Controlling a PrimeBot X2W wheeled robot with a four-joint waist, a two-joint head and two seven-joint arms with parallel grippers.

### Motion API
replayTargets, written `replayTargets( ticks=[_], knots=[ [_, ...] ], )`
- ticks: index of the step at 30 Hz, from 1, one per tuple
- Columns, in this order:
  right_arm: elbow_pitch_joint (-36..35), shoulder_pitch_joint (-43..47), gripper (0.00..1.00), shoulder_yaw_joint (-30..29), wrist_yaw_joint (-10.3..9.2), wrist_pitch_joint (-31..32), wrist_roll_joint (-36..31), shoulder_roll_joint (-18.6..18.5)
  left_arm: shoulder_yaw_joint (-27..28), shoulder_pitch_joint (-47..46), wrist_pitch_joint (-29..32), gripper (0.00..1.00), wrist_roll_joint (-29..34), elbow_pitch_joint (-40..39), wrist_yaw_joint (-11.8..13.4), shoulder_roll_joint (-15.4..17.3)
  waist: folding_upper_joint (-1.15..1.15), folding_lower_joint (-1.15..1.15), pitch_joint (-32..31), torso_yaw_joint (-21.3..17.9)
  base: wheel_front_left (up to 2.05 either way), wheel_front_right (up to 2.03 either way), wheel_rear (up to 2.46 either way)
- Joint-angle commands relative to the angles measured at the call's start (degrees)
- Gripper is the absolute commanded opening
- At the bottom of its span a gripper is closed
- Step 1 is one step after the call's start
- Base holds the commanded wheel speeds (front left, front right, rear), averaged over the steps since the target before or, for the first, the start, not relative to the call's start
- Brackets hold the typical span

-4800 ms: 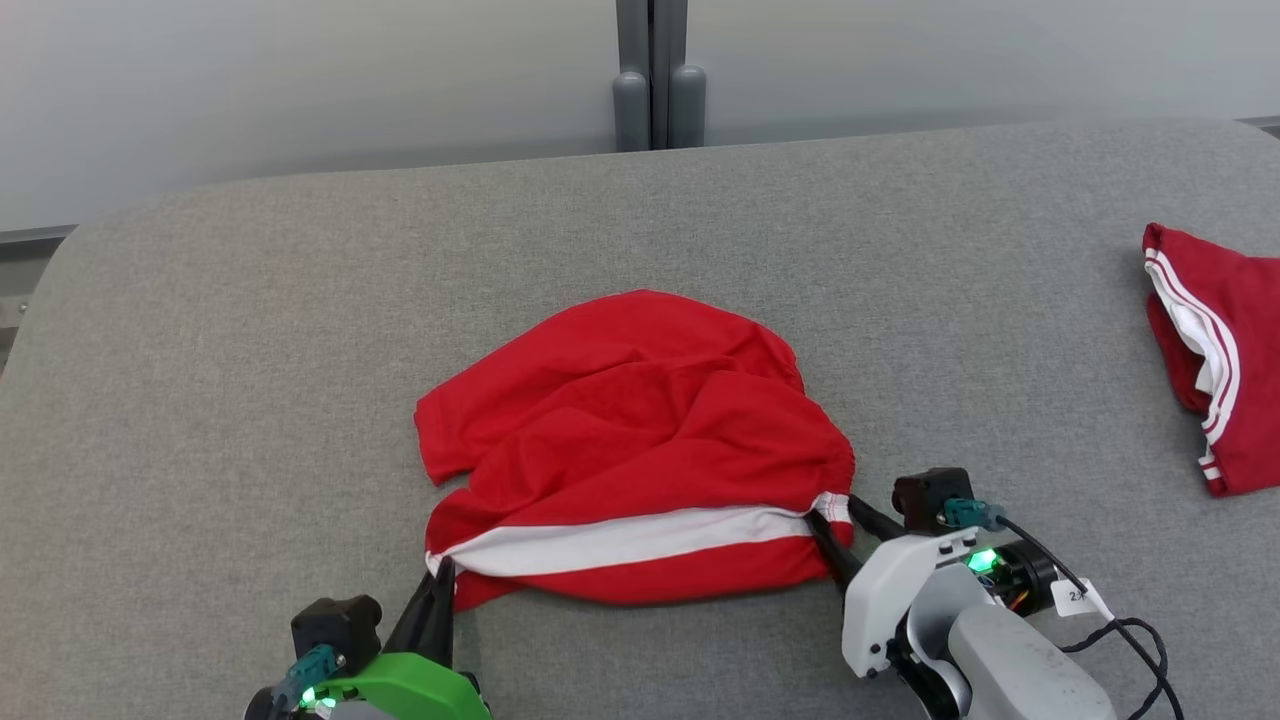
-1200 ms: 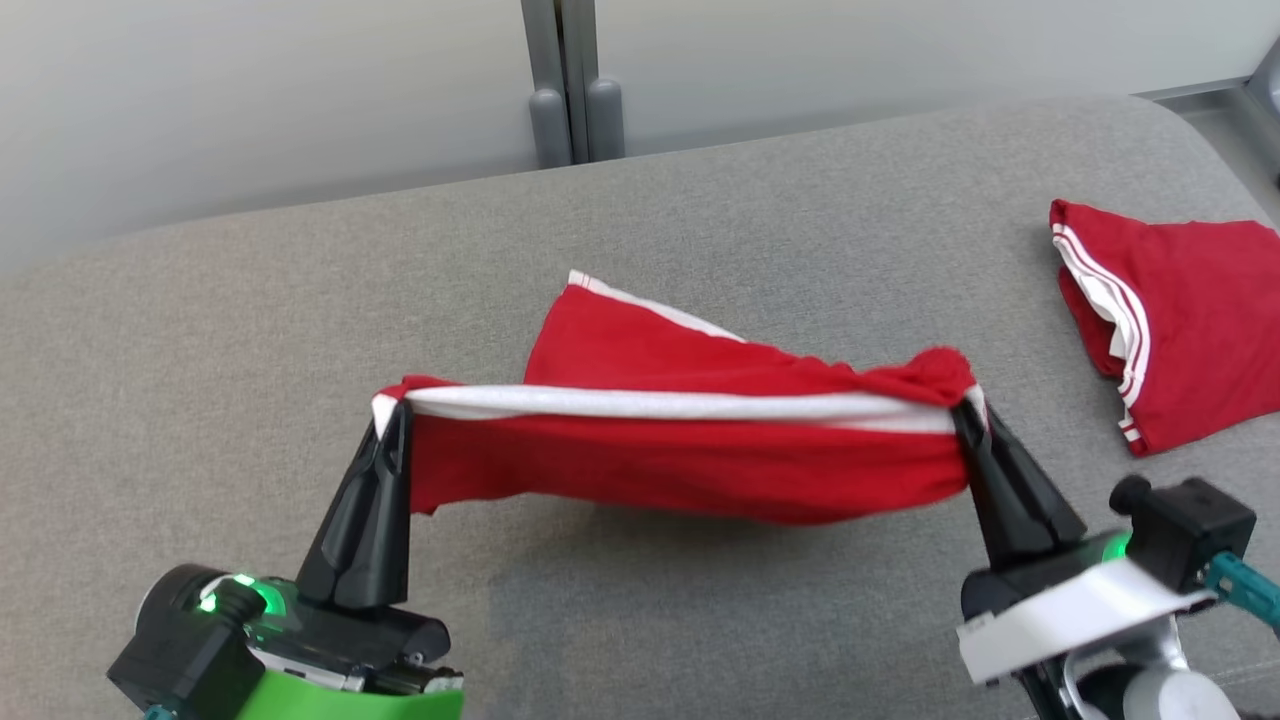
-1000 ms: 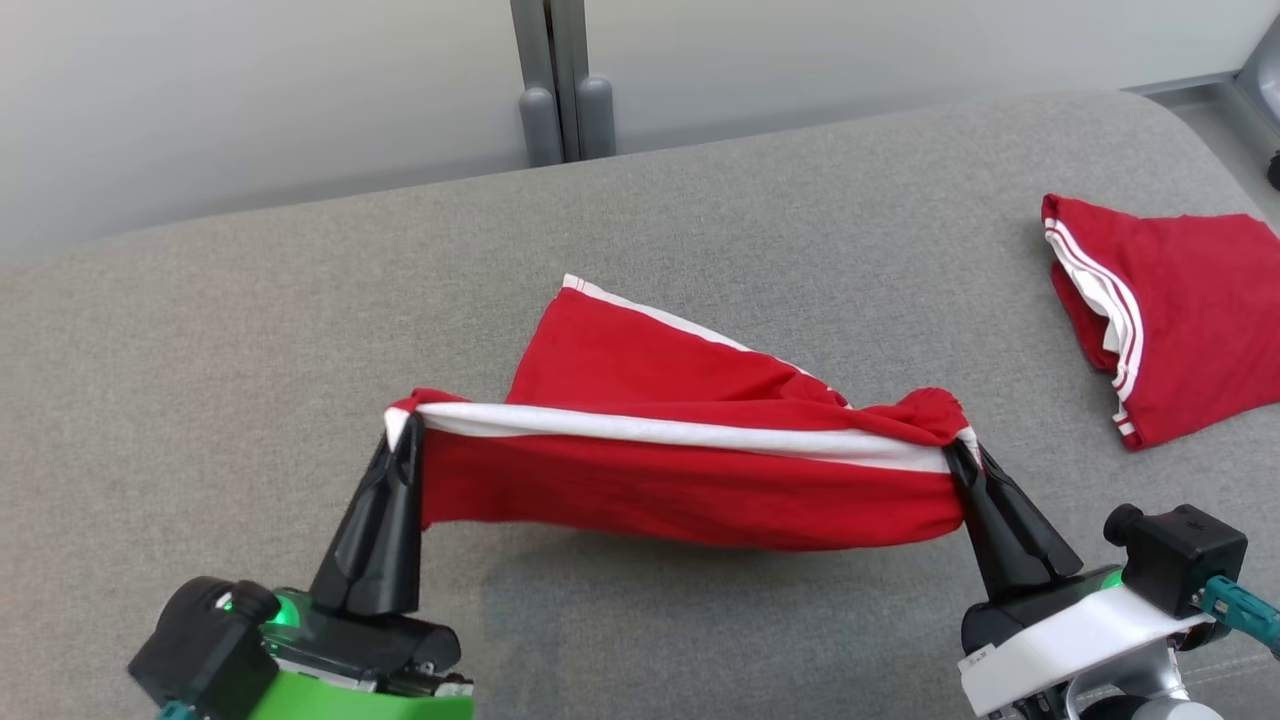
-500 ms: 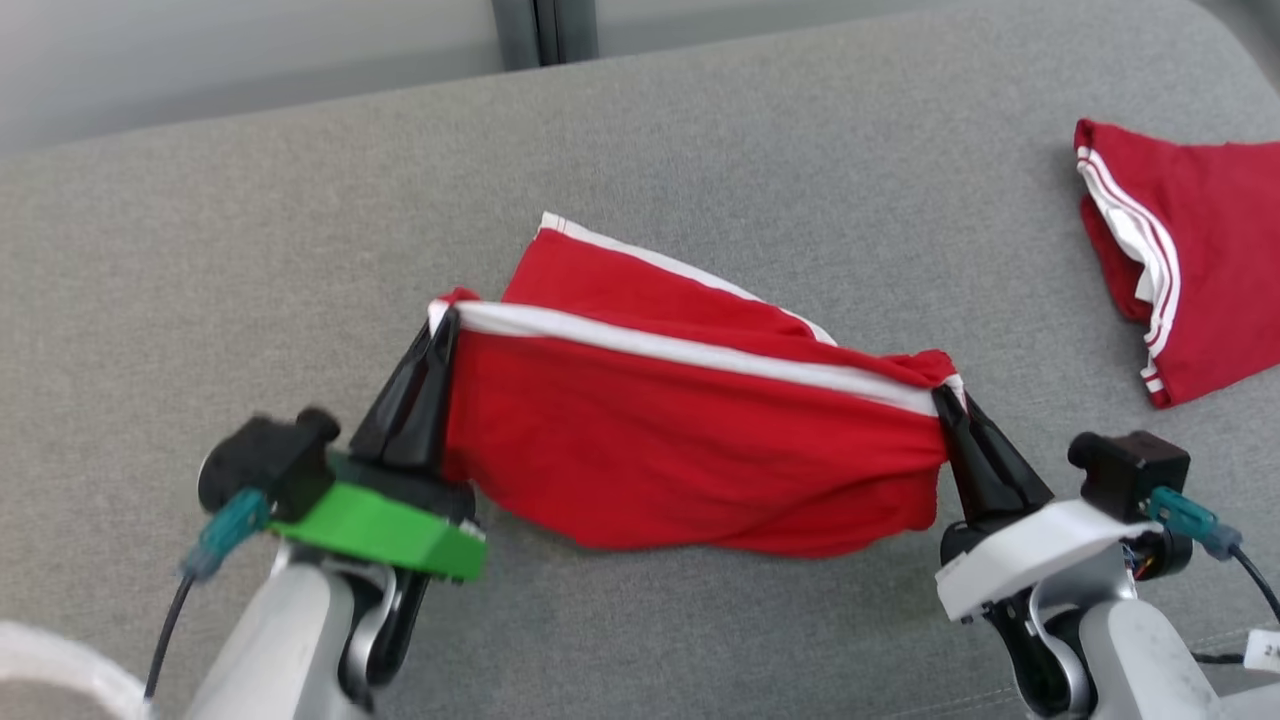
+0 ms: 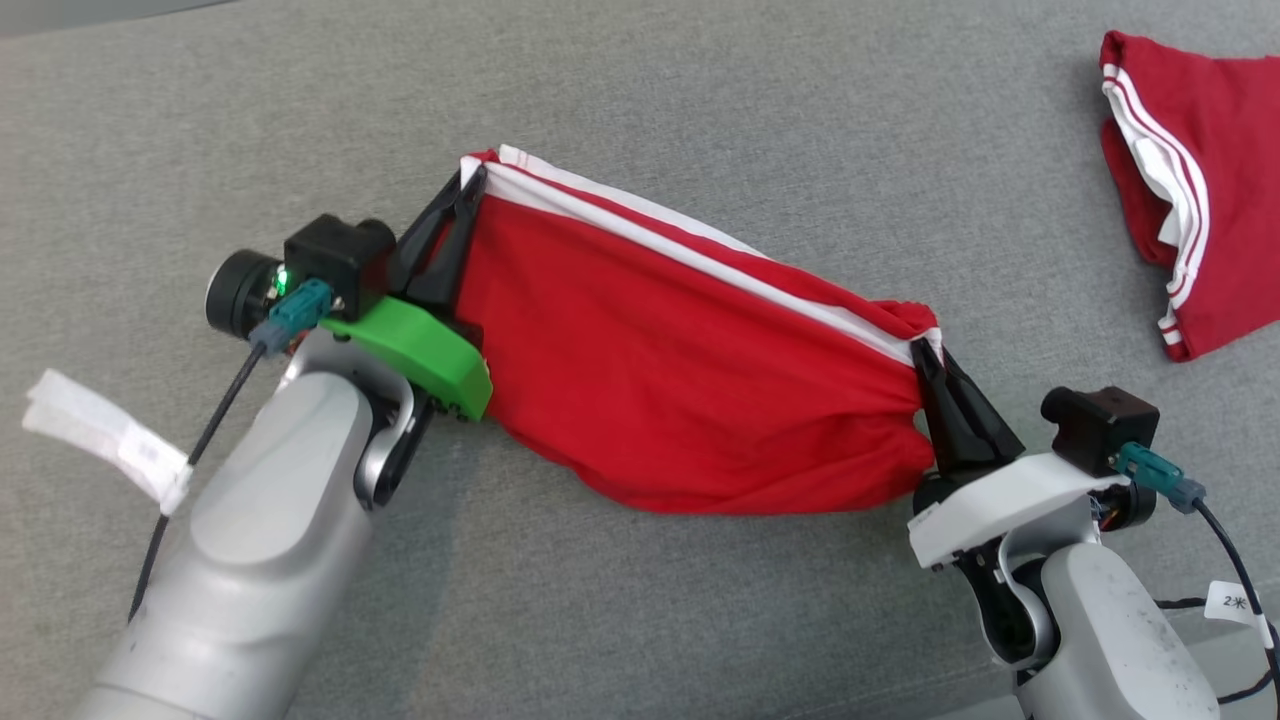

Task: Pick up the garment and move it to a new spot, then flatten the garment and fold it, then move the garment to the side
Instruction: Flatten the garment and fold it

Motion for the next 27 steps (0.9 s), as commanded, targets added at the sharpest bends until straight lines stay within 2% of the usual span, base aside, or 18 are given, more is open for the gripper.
replayTargets(
  ticks=[1, 10, 12, 13, 14, 15, 21, 27],
  knots=[
    [0.7, -1.0, 0.0, 0.2, -0.08, -0.7, -0.1, -0.2, -0.8, -2.3, -0.3, 0.0, -0.8, 1.5, -0.1, 0.2, 0.0, 0.0, 1.3, -1.2, 0.0, 0.0, 0.0],
    [4.6, -4.9, 0.0, 0.7, -0.08, -3.3, 0.2, -0.2, -7.7, -10.3, -0.6, 0.0, -2.7, 10.6, -0.1, -0.8, 0.0, 0.0, 2.9, -2.1, 0.0, 0.0, 0.0],
    [5.3, -5.5, 0.47, 0.8, -0.08, -3.9, 0.6, -0.2, -9.1, -11.1, -0.5, 0.0, -3.4, 12.0, -0.1, -1.2, 0.0, 0.0, 2.9, -2.2, 0.0, 0.0, 0.0],
    [5.6, -5.8, 1.0, 0.6, -0.08, -4.3, 0.6, -0.2, -9.7, -11.7, -0.5, 0.04, -3.7, 12.7, -0.1, -1.2, 0.0, 0.0, 2.9, -2.2, 0.0, 0.0, 0.0],
    [6.0, -5.9, 1.0, 0.6, -0.08, -4.5, 0.6, -0.2, -10.0, -12.1, -0.5, 0.63, -4.1, 13.1, -0.1, -1.3, 0.0, 0.0, 2.9, -2.1, 0.0, 0.0, 0.0],
    [6.1, -6.1, 1.0, 0.6, -0.08, -4.8, 0.7, -0.2, -10.2, -12.4, -0.5, 1.0, -4.3, 13.6, -0.2, -1.3, 0.0, 0.0, 2.8, -2.1, 0.0, 0.0, 0.0],
    [6.2, -5.7, 1.0, 0.1, -0.08, -5.7, 0.1, -0.2, -9.7, -11.9, -0.5, 1.0, -4.3, 14.7, -0.2, -1.1, 0.0, 0.0, 1.2, -1.7, 0.0, 0.0, 0.0],
    [4.3, -3.4, 1.0, -0.7, -0.08, -5.9, -1.9, -0.2, -7.9, -7.6, -0.5, 1.0, -5.2, 13.6, -0.2, -0.5, 0.0, 0.0, -2.0, -1.0, 0.0, 0.0, 0.0]
  ],
)
